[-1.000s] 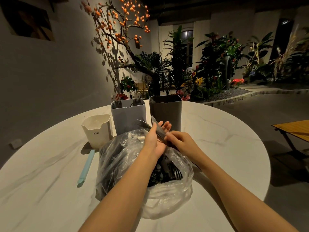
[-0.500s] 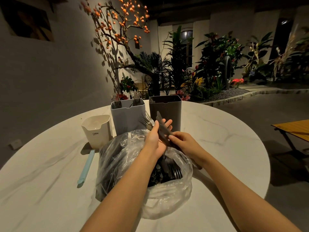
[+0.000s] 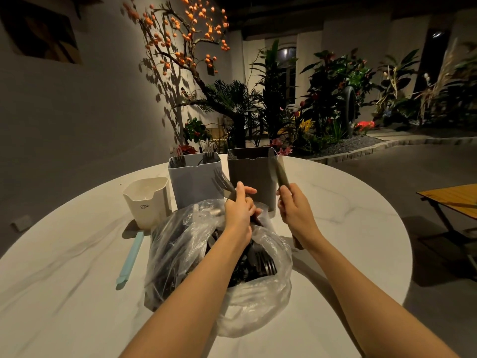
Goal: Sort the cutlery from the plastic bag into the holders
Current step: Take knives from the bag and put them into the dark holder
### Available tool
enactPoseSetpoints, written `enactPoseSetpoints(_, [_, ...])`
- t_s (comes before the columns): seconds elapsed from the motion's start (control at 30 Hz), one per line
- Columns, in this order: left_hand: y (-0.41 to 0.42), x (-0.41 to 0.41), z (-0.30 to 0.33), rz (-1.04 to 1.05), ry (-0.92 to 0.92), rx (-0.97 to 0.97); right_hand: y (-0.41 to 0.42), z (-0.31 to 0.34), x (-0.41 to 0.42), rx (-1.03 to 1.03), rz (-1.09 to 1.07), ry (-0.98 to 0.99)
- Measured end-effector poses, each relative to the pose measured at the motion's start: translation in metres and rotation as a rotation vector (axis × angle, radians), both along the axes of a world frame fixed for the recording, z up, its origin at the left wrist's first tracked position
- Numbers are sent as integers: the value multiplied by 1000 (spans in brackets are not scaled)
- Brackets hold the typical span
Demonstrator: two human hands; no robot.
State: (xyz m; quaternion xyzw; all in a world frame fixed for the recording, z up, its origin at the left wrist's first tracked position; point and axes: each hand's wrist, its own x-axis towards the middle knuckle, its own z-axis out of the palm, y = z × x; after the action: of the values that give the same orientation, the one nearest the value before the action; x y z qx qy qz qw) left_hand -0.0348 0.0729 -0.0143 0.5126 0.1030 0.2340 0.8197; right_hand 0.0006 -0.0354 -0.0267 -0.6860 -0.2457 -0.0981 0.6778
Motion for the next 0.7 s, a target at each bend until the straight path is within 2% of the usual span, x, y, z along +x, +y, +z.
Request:
enactPoseSetpoints(0.13, [-4,1,-1,-31,-29,133,-2,6,-2,106,29,51])
enactPoseSetpoints(0.23, [-9,-1,-1,-120,-76,247,-3,4,-2,128,131,75])
enactPoseSetpoints(0.3, [-12,0,-2,-143,-85,327,-3,1,-2,91,165,71])
enactPoseSetpoints(0.47, [-14,-2,-5,-130,2,469,0,-8,-1,-39,94,13])
enactPoseSetpoints(0.7, [-12,-2,-7,-153,14,500,1,-10,4,-56,67,-5])
